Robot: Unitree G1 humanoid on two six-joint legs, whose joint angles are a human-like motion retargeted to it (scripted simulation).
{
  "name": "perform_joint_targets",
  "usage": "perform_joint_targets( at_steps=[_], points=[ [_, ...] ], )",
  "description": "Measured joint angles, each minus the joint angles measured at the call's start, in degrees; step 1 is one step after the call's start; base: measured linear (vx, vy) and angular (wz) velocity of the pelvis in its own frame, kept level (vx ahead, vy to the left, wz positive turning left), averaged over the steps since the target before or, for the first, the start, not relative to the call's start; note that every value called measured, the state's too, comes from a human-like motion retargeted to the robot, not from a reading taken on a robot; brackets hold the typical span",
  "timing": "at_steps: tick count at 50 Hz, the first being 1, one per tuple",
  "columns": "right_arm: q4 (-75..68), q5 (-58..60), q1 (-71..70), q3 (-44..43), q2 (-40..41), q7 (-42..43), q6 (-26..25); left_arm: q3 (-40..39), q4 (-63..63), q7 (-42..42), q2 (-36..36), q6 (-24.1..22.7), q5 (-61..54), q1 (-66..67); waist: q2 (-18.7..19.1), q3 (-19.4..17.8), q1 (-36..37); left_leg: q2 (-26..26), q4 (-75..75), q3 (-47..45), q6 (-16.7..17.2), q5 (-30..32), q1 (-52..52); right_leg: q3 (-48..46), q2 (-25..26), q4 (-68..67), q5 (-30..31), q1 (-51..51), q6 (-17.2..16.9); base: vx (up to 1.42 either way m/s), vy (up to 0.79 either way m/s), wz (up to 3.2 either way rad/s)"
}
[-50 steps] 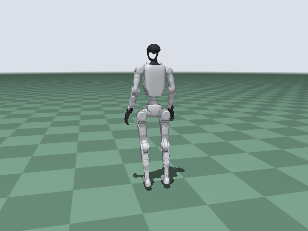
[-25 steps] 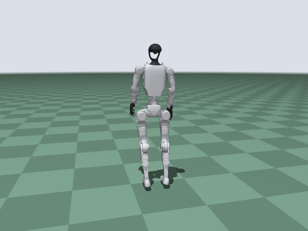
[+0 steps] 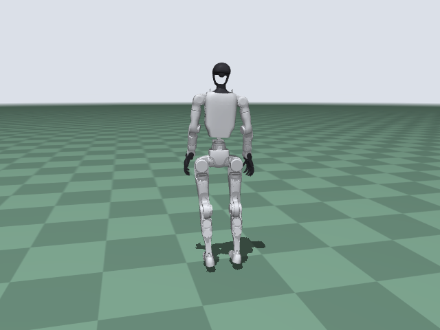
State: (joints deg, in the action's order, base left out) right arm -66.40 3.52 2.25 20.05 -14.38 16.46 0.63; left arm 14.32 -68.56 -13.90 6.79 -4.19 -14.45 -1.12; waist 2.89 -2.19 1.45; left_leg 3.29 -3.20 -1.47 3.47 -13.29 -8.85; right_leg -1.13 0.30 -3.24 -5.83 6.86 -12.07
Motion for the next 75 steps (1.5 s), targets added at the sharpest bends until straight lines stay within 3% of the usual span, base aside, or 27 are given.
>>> perform_joint_targets(
  at_steps=[5,11,15,23,39,51,58,67,75],
  points=[
    [1.8,3.6,0.2,1.1,-0.1,1.5,0.0,1.4,3.1,-2.0,1.4,0.2,4.5,3.2,-0.2,-0.6,0.7,0.0,0.0,-0.1,0.1,-0.1,-0.4,0.1,0.0,0.5,0.2,0.6,-0.2,0.0,0.0,0.0],
    [5.2,5.9,0.0,3.0,-0.3,-1.4,0.4,4.9,3.5,2.4,3.3,1.0,8.8,4.7,-0.5,-0.8,1.3,-0.1,0.1,0.1,0.1,-0.1,-0.4,-0.1,0.1,-0.3,0.0,0.2,-0.1,0.0,0.0,0.0],
    [5.3,4.9,-0.8,3.0,0.3,-1.5,0.3,2.5,2.2,3.4,2.9,0.8,6.2,4.5,-0.9,-1.1,1.4,0.0,-0.1,0.7,0.1,0.0,-0.4,-0.7,0.0,-0.5,-0.1,0.4,0.2,0.0,0.0,0.0],
    [3.8,3.8,-3.3,3.5,1.5,-1.1,0.1,-3.0,1.0,-2.5,1.5,0.7,1.3,2.1,-1.9,-0.9,1.9,0.2,0.8,1.9,0.1,0.5,-0.4,-1.9,-0.3,-1.0,-0.3,0.0,0.2,0.0,0.0,0.02],
    [6.2,5.9,-5.5,6.5,1.2,-1.4,0.2,7.0,6.5,3.1,5.1,0.7,8.2,-0.7,-2.7,-2.5,2.5,0.6,0.4,2.9,0.0,1.1,0.4,-3.0,-0.7,-0.3,0.3,0.1,0.2,0.0,0.0,0.02],
    [5.2,8.7,-4.8,8.7,1.8,-1.2,-0.7,7.7,4.3,2.4,3.5,1.2,9.2,-1.7,-3.6,-3.2,2.6,0.4,0.1,2.3,-0.1,0.9,1.4,-2.3,-0.5,-2.7,-1.1,-2.1,1.3,0.0,0.0,0.0],
    [7.2,5.3,-2.7,7.2,1.2,-4.2,-0.3,6.8,6.5,7.0,4.6,1.3,8.7,-1.8,-4.6,-3.6,1.3,0.5,0.1,3.6,-0.2,0.9,3.3,-3.5,-0.8,-4.5,-2.9,-4.3,1.4,0.0,-0.01,0.15],
    [15.3,3.0,2.5,5.5,-1.9,-4.7,0.8,7.6,18.6,7.6,10.1,-0.1,9.8,-7.8,-6.0,-7.1,3.1,1.0,0.7,5.1,-0.5,2.2,7.5,-4.2,-1.4,-6.6,-3.3,-9.4,0.2,-0.01,-0.01,0.07],
    [25.2,15.4,1.9,7.2,-8.2,-1.7,2.7,9.6,26.2,6.2,11.3,-3.7,8.6,-19.7,-5.1,-15.4,0.8,0.8,3.2,3.0,-0.7,3.0,12.8,-3.2,-1.6,-6.5,-1.0,-16.6,-0.4,-0.05,0.0,0.0]
  ],
)
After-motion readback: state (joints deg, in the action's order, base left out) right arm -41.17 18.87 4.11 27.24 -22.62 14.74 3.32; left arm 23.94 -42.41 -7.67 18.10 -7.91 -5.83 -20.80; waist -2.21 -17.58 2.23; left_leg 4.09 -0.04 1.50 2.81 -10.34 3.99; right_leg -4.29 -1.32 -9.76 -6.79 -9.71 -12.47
